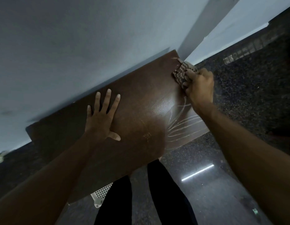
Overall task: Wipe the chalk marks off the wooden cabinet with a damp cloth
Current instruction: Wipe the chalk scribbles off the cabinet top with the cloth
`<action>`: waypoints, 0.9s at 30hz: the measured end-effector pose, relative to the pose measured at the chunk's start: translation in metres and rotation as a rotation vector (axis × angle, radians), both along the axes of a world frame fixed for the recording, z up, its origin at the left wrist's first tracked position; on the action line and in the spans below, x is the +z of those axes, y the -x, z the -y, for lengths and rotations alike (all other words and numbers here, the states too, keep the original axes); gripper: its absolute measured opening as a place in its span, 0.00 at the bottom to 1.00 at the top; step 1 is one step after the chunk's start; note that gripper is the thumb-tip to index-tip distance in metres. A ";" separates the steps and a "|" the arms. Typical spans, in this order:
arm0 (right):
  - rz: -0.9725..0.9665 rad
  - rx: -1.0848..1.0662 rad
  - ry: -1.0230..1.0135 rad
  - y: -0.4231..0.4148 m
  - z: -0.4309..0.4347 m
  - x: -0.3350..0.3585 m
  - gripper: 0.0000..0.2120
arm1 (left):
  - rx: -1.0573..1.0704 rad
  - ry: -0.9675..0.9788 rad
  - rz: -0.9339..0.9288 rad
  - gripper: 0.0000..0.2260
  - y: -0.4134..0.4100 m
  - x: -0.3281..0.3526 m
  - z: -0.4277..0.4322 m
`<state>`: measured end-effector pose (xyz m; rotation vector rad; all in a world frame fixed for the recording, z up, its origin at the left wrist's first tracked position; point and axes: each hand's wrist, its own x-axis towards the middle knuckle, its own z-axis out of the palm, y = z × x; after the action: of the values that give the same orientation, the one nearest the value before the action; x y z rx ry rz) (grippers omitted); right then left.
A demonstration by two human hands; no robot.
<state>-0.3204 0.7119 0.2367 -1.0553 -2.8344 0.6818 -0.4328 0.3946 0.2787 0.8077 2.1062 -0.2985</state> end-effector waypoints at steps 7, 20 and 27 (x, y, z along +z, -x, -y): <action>0.016 0.126 0.151 -0.051 0.129 -0.004 0.09 | 0.004 -0.004 -0.009 0.73 -0.001 0.000 -0.001; -0.030 0.447 0.174 -0.075 0.167 0.010 0.17 | 0.002 -0.025 -0.028 0.73 -0.002 -0.005 0.003; -0.177 -0.416 0.561 -0.013 0.040 0.019 0.08 | -0.021 -0.036 -0.045 0.73 -0.001 -0.010 0.006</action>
<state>-0.3076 0.6724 0.2556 -1.4958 -2.2053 1.4674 -0.4313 0.3886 0.2691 0.8517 2.1521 -0.2930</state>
